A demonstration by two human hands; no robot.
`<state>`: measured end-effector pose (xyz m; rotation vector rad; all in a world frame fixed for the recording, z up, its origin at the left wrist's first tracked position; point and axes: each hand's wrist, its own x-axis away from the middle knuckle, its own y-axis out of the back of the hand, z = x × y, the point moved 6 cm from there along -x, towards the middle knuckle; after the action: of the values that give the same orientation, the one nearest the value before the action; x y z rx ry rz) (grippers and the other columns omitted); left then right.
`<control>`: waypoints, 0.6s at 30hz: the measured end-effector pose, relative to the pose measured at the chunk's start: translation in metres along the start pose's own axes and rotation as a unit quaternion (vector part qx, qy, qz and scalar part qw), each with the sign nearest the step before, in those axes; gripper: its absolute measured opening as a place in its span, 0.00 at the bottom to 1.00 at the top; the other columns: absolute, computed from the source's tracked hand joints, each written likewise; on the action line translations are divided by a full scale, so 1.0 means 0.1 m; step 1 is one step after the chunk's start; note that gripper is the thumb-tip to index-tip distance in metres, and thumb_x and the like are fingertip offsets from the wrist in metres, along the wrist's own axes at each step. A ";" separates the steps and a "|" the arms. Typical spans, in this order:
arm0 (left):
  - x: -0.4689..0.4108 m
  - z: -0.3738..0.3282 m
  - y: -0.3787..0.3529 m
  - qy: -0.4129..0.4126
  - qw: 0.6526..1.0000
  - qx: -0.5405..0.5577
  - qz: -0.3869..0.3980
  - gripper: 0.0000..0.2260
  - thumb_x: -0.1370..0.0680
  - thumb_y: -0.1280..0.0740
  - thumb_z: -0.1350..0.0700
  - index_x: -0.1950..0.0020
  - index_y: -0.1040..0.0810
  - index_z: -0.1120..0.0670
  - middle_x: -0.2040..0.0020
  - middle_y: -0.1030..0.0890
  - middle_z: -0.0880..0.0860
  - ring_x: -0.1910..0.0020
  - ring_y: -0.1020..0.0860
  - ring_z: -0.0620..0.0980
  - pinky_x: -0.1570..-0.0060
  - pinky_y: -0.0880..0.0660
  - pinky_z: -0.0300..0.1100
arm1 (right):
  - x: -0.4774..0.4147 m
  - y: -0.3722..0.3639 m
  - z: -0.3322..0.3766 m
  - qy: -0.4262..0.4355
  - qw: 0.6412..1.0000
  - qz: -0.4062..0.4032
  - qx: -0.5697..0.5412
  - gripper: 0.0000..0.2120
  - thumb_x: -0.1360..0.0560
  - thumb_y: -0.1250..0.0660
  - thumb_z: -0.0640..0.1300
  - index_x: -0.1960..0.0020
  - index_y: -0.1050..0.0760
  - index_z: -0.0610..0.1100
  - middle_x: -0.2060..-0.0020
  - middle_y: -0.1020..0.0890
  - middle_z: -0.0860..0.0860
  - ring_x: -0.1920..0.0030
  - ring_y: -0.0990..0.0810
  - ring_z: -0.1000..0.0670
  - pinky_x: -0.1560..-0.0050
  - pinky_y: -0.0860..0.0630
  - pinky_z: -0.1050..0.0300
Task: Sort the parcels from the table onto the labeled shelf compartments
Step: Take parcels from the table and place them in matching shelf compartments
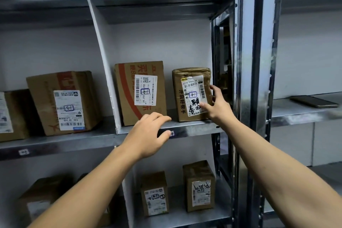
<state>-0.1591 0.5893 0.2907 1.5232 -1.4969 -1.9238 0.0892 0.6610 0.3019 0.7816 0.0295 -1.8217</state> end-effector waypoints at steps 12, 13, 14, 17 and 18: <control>0.21 0.00 -0.05 0.005 0.999 0.031 0.003 0.22 0.22 0.39 0.43 0.29 0.31 0.46 0.34 0.28 0.44 0.36 0.31 0.46 0.35 0.31 0.47 | 0.52 0.13 0.09 0.041 0.997 -0.067 0.027 0.24 0.20 0.32 0.48 0.26 0.31 0.48 0.32 0.25 0.49 0.31 0.28 0.49 0.29 0.30 0.47; 0.24 -0.01 -0.06 0.005 0.999 0.032 0.007 0.22 0.21 0.39 0.42 0.29 0.31 0.46 0.34 0.28 0.45 0.35 0.31 0.46 0.34 0.32 0.48 | 0.61 0.14 0.11 0.059 0.995 -0.067 0.052 0.22 0.20 0.33 0.48 0.28 0.30 0.47 0.33 0.25 0.49 0.33 0.27 0.50 0.30 0.30 0.50; 0.27 -0.02 -0.07 0.004 0.999 0.031 0.013 0.22 0.21 0.39 0.43 0.28 0.32 0.45 0.33 0.28 0.45 0.34 0.31 0.46 0.33 0.32 0.49 | 0.71 0.13 0.12 0.076 0.992 -0.060 0.076 0.20 0.20 0.33 0.48 0.29 0.28 0.46 0.33 0.25 0.49 0.34 0.27 0.50 0.32 0.31 0.54; 0.41 -0.10 -0.17 0.001 0.999 0.023 0.027 0.22 0.21 0.39 0.43 0.28 0.32 0.45 0.31 0.29 0.45 0.33 0.32 0.47 0.33 0.33 0.47 | 1.09 0.10 0.05 0.107 0.981 -0.019 0.159 0.19 0.19 0.35 0.49 0.31 0.26 0.45 0.34 0.25 0.49 0.33 0.28 0.49 0.33 0.33 0.56; 0.46 -0.14 -0.22 0.000 0.999 0.020 0.031 0.22 0.21 0.39 0.43 0.28 0.32 0.46 0.31 0.29 0.45 0.33 0.32 0.48 0.34 0.33 0.47 | 1.23 0.09 0.01 0.112 0.975 -0.005 0.191 0.19 0.19 0.35 0.50 0.31 0.26 0.45 0.34 0.25 0.48 0.34 0.27 0.48 0.33 0.31 0.54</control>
<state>-0.1585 0.5580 0.2481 1.4745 -1.5728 -1.8698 0.0741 0.5543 0.2411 1.2575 -0.1778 -1.7625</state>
